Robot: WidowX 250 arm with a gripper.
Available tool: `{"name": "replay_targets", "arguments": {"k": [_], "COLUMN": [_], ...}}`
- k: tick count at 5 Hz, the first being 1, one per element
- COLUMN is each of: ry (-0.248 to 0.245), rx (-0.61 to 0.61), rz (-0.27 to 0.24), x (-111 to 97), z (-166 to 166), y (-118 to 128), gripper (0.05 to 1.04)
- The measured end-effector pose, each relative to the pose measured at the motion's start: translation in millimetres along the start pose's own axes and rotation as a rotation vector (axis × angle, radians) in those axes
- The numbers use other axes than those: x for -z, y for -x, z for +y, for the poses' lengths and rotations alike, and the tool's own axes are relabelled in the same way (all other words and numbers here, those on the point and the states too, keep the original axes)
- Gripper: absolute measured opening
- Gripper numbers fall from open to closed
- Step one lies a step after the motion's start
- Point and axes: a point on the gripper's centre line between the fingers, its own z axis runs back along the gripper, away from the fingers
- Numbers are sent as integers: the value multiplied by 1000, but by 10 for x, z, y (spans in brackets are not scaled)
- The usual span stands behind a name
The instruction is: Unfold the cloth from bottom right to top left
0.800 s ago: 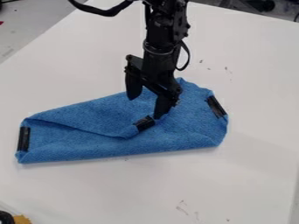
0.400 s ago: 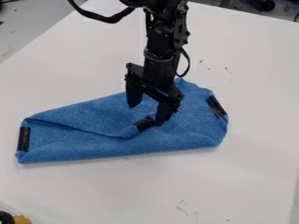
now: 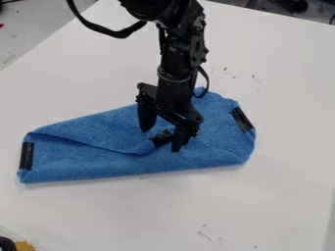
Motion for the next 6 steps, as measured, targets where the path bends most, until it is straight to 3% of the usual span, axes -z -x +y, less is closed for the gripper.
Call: {"name": "replay_targets", "arguments": {"k": [1,3,4,5,6], "ry": [29,69,71,47,6], "rx": [-3,-1,0,9,66], "rz": [-23,-52,-51,-16,-3], "x": [55,100,100,84,-108], "z": [-27,12,10,52,172], "y": [11,14,16,55,-80], "gripper": [948,364,167,69,57]}}
